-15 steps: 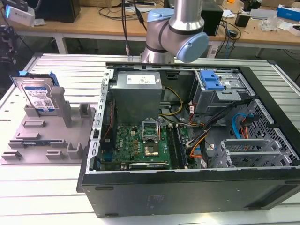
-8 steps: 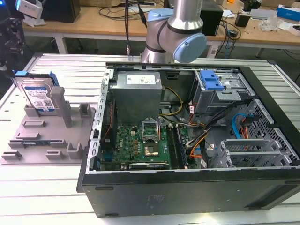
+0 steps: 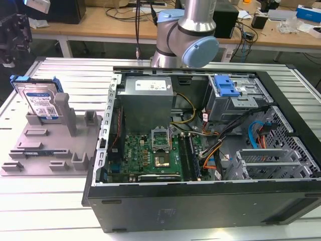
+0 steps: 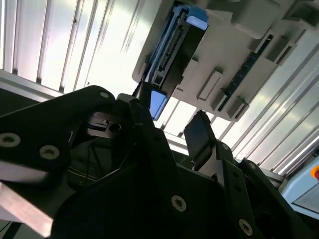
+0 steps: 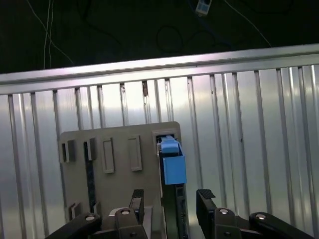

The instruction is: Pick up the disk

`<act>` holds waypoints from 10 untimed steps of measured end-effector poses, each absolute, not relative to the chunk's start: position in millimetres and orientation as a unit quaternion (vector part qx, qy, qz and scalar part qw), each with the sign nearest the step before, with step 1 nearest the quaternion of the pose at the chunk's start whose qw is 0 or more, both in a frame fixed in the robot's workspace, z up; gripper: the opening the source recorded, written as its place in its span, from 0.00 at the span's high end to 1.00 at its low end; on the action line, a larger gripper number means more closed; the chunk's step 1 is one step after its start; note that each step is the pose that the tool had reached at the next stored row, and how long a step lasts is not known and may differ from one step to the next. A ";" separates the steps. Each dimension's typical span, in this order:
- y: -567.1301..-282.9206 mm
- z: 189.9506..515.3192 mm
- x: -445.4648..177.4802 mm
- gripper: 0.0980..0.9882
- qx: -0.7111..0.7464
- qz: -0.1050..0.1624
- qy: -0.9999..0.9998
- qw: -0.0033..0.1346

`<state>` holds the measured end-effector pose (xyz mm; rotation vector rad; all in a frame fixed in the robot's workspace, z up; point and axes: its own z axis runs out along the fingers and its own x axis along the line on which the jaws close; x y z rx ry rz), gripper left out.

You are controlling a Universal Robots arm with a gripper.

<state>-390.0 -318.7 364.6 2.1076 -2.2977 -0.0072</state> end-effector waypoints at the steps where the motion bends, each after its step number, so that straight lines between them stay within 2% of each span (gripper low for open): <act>1: -318.7 364.4 -390.8 0.50 0.681 -0.002 -0.732 0.012; 10: -312.6 358.6 -404.8 0.50 0.698 0.000 -0.716 0.013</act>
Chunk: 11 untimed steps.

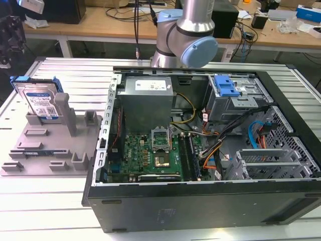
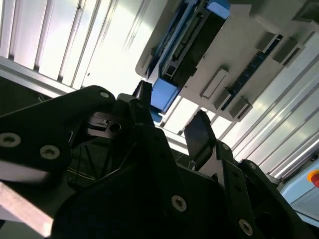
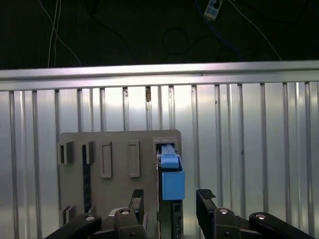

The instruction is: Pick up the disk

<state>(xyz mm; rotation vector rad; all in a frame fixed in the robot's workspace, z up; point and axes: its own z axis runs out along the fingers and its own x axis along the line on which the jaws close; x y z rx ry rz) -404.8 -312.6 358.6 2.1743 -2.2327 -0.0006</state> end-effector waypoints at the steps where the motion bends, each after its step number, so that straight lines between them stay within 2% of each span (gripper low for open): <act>1: -311.2 357.5 -405.8 0.50 0.698 0.000 -0.716 0.013; 11: -309.4 348.8 -407.8 0.50 0.704 0.002 -0.710 0.013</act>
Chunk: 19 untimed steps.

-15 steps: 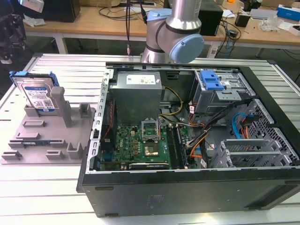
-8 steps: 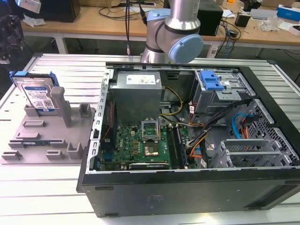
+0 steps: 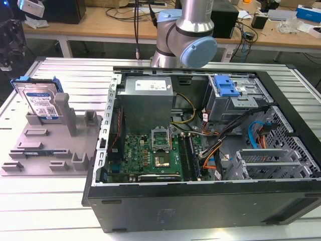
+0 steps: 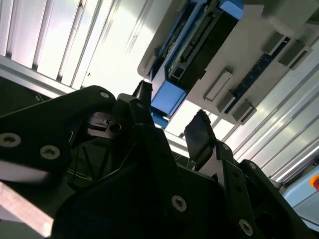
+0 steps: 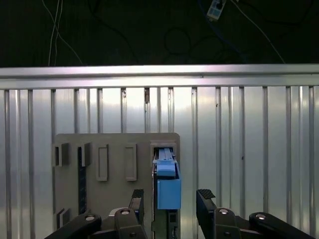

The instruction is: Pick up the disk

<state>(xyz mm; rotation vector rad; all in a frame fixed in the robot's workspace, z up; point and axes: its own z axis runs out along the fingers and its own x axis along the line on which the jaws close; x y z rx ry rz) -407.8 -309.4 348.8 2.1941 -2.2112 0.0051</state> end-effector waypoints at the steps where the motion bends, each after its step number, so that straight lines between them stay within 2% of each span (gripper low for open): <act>1: -309.5 348.3 -407.8 0.50 0.705 0.002 -0.709 0.013; 19: -305.7 328.9 -407.9 0.50 0.707 0.004 -0.707 0.015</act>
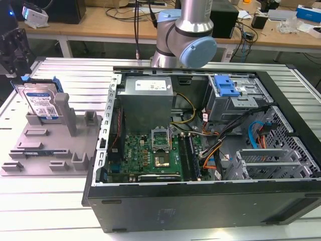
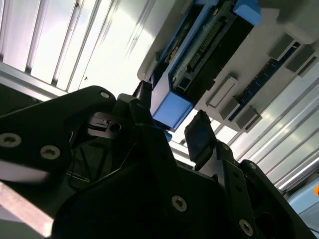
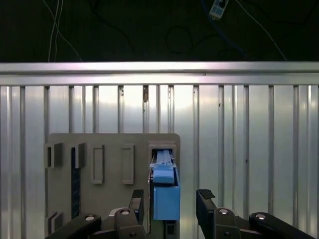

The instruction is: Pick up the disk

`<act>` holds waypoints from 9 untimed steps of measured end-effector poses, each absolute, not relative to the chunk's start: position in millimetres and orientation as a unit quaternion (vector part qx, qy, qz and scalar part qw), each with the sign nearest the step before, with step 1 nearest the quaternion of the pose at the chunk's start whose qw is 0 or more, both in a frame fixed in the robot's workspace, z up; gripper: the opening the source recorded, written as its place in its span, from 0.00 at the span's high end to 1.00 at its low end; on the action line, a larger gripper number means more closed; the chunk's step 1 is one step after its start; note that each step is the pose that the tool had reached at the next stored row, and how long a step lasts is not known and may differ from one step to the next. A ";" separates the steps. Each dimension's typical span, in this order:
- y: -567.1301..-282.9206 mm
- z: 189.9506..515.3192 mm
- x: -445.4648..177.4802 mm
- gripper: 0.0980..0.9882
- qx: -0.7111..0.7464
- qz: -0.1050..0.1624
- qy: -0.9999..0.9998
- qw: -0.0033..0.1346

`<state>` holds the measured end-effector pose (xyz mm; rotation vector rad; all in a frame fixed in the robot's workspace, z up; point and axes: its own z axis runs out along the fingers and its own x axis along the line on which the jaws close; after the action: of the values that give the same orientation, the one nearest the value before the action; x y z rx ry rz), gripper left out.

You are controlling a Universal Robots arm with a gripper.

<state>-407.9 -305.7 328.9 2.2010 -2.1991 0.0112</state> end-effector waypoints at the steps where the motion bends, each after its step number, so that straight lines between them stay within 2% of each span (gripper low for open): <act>1: -305.9 328.0 -408.0 0.50 0.707 0.004 -0.707 0.015; 9: -311.5 322.0 -408.1 0.50 0.707 0.004 -0.707 0.015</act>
<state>-408.1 -311.5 322.0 2.2012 -2.1989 0.0116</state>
